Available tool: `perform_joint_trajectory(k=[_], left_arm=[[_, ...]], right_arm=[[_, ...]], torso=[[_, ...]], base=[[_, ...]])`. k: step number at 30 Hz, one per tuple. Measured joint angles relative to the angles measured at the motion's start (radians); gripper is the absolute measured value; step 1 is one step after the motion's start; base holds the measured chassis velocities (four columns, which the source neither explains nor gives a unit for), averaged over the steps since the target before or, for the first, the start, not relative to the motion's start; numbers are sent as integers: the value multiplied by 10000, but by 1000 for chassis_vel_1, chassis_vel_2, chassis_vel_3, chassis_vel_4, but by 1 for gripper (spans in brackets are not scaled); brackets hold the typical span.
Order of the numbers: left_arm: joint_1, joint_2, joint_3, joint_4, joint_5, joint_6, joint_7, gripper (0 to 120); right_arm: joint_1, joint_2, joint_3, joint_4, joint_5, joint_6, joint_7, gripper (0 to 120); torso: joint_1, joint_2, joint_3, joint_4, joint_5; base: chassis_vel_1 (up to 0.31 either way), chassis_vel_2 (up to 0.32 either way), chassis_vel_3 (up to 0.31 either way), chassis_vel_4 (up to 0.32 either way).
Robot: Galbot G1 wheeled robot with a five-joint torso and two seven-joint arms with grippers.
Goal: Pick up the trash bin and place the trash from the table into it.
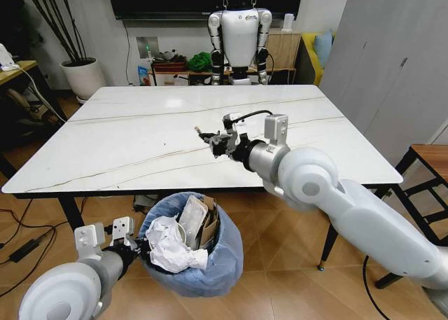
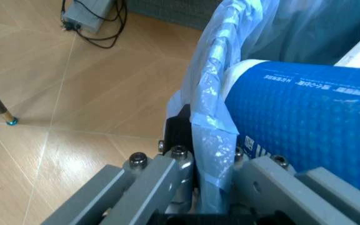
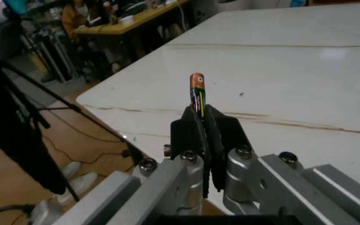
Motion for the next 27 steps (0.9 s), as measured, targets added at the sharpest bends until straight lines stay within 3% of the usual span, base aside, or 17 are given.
perform_joint_trajectory(k=[8,21,24,27], left_arm=[[-60,-1,136,75,26,0,0,0],[-95,-51,104,109,43,0,-6,0],[-87,-68,125,85,42,0,-7,0],[-95,-58,129,79,41,0,-7,0]], right_arm=[[-378,-374,-733,837,-129,-38,-616,0],[-414,-422,-1662,981,-665,-182,-639,3],[-503,-514,-1702,938,-1052,-211,-807,20],[-532,-543,-1702,924,-1115,-215,-818,29]], torso=[[0,0,0,0,1],[0,0,1,0,1],[0,0,1,0,1],[0,0,1,0,1]], base=[[0,0,0,0],[0,0,0,0],[0,0,0,0],[0,0,0,0]])
